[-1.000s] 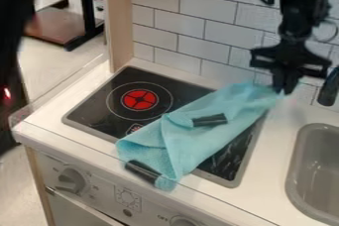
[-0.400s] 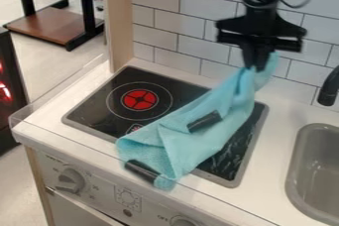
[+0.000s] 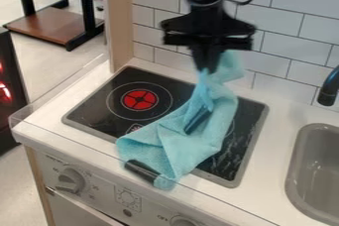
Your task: Fold the cloth from top right to bottom left
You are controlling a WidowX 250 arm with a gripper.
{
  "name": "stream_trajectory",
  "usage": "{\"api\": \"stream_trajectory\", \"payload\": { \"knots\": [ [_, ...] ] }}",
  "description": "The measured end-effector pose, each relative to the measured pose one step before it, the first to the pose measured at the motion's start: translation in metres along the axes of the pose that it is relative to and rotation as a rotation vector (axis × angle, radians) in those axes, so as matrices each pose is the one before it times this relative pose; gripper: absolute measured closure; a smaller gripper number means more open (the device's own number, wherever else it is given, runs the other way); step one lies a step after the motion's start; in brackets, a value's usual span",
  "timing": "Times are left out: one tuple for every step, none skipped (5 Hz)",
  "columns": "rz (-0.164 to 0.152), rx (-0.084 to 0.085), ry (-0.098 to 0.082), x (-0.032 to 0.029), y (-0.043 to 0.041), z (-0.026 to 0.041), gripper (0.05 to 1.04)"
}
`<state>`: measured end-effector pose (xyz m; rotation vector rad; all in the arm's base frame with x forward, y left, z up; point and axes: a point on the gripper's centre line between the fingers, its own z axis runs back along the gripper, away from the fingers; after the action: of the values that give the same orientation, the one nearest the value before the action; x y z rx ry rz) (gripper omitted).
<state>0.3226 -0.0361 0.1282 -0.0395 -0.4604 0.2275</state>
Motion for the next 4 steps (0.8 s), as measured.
{"api": "stream_trajectory", "payload": {
  "knots": [
    [0.0870,0.0634,0.0779,-0.02127,0.03153,-0.01149,1.035],
    [0.0242,0.0311,0.0585,-0.01334,0.01106,-0.01246,1.035],
    [0.0323,0.0335,0.0865,-0.01253,0.01409,-0.02422,1.035],
    [0.0063,0.0374,0.0691,-0.00746,0.01056,-0.02085,1.035]
  ]
}}
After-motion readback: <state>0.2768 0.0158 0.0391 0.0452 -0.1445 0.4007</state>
